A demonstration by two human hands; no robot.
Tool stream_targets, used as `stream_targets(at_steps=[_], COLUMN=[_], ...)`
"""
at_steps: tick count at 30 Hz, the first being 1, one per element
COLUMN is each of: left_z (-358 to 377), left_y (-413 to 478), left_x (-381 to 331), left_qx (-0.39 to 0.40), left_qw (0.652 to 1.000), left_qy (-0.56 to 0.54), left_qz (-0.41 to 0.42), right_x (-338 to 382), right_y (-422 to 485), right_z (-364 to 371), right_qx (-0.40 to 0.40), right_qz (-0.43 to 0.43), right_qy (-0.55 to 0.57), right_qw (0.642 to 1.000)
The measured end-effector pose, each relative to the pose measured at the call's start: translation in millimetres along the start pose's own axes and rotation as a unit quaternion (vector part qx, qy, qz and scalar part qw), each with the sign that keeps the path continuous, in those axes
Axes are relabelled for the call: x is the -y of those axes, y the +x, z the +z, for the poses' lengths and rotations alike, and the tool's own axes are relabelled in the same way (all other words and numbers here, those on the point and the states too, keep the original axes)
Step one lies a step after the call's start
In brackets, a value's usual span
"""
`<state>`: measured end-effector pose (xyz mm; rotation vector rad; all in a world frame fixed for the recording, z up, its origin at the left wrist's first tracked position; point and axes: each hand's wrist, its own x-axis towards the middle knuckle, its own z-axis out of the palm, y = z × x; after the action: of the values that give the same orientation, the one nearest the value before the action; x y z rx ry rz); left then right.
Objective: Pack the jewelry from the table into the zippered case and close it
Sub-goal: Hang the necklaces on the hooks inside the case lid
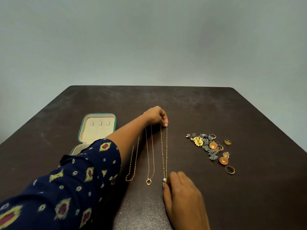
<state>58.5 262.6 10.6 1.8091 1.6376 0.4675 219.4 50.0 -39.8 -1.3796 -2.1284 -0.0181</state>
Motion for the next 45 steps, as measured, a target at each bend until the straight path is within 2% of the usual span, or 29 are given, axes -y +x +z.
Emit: stream_targets(at_steps=[5,8,12,16,20,23,26,37,45], left_z=[-1,-6,-22,-43,-60,-65,-63,-51,-44], left_y=[-6,-10,-17,-27,-34,-40,-45,-49,-46], left_x=[-3,-2,8,20,29,31,32,36,40], left_qx=[0.0,-0.043,-0.105,-0.12,-0.108,-0.086,-0.058,-0.052,-0.092], left_qw=[1.0,0.998,0.994,0.992,0.985,0.987,0.989,0.976,0.956], left_qy=[-0.025,-0.042,-0.035,0.029,0.116,0.111,0.11,0.195,0.274], left_qz=[0.005,0.004,-0.017,-0.033,-0.065,-0.073,-0.082,-0.082,-0.057], right_x=[-6,-14,-24,-20,5,21,29,44,45], right_y=[2,8,37,73,83,71,56,29,29], right_z=[-6,-10,-20,-25,-21,-13,0,20,32], right_qx=[0.068,0.087,0.096,0.094,0.135,0.161,0.141,0.055,0.021], right_qz=[0.044,0.097,0.098,0.049,-0.054,-0.124,-0.166,-0.186,-0.2], right_qy=[0.1,0.232,0.289,0.276,0.252,0.226,0.19,0.085,0.017], right_qw=[0.992,0.964,0.947,0.955,0.957,0.953,0.957,0.977,0.98])
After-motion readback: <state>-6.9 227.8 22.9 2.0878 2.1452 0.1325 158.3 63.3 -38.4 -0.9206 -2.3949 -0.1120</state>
